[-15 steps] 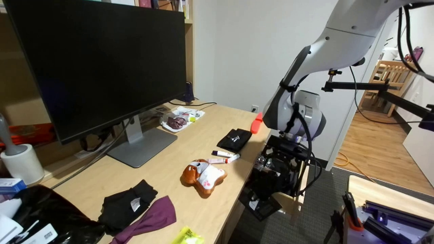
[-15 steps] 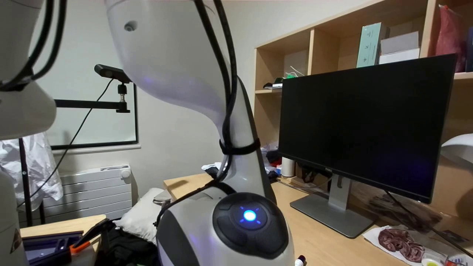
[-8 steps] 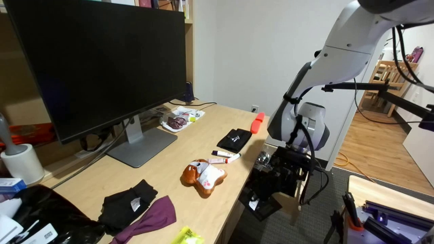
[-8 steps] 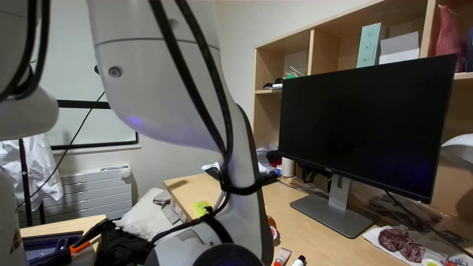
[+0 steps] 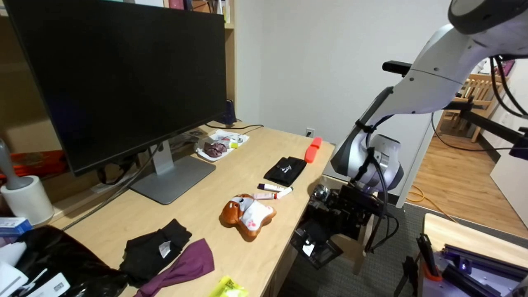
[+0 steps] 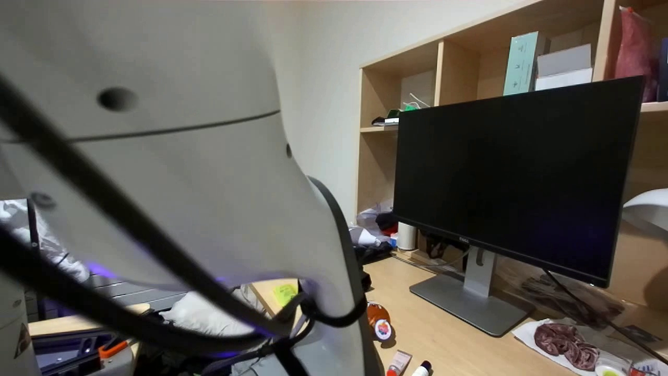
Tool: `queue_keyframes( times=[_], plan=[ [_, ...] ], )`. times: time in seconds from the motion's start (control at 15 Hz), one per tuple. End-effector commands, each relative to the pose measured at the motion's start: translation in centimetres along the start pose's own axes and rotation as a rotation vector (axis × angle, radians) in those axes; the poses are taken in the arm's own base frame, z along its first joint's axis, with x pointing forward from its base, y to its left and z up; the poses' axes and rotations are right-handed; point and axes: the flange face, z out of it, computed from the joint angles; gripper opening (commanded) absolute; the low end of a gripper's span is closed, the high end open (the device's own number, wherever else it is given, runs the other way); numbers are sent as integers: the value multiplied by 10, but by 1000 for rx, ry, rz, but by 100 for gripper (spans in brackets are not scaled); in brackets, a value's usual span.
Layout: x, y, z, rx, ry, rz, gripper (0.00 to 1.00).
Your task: Place the set of socks in the left side of the desk
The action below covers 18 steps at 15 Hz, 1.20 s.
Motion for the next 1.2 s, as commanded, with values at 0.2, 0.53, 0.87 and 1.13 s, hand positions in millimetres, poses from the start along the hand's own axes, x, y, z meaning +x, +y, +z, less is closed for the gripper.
queue_keyframes(
  times=[0.2, 0.53, 0.87, 1.13],
  plan=[
    [3, 15, 15, 18, -15, -61, 47],
    [6, 16, 9, 17, -18, -63, 15],
    [6, 16, -10, -14, -18, -51, 3],
    [7, 19, -42, -34, -37, -50, 7]
  ],
)
